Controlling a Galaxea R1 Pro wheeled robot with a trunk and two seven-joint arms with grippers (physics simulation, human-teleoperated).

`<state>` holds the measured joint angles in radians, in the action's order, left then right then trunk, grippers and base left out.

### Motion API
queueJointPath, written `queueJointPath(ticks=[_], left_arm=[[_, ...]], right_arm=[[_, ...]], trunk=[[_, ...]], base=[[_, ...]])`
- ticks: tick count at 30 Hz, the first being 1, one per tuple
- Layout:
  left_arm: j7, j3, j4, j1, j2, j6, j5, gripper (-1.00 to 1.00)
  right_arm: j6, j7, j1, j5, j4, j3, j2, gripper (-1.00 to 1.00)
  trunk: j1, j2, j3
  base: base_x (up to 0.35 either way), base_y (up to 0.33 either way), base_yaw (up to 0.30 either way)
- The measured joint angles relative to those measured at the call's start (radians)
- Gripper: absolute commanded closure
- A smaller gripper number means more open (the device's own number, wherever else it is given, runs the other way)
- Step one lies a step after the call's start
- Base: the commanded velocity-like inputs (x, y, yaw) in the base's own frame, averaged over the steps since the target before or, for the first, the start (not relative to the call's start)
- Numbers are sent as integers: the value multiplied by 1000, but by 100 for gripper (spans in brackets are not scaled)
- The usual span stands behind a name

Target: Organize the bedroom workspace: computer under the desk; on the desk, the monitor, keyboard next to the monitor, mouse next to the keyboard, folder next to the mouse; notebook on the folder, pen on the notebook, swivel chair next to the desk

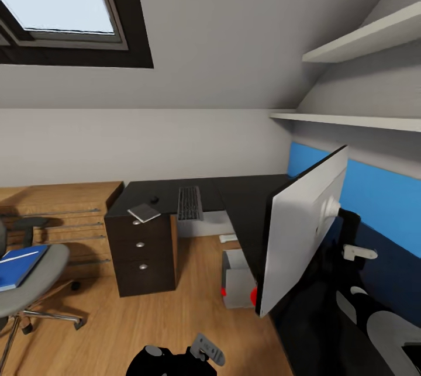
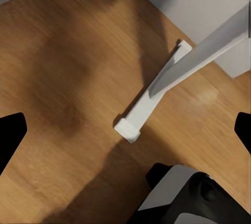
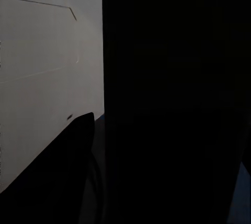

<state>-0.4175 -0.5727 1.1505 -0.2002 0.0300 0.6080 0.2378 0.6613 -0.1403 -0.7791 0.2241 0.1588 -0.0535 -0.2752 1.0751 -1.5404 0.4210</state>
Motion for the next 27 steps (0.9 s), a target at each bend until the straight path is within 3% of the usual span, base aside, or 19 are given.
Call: queueJointPath(ticks=[17, 27], left_arm=[[0, 0, 0, 0, 0, 0, -2, -100], [0, 3, 0, 0, 0, 0, -1, -100]], right_arm=[[0, 1, 0, 4, 0, -2, 0, 100], [-1, 0, 0, 0, 1, -2, 2, 100]], trunk=[[0, 0, 0], [0, 0, 0]], base=[[-223, -260, 0], [0, -198, 0]])
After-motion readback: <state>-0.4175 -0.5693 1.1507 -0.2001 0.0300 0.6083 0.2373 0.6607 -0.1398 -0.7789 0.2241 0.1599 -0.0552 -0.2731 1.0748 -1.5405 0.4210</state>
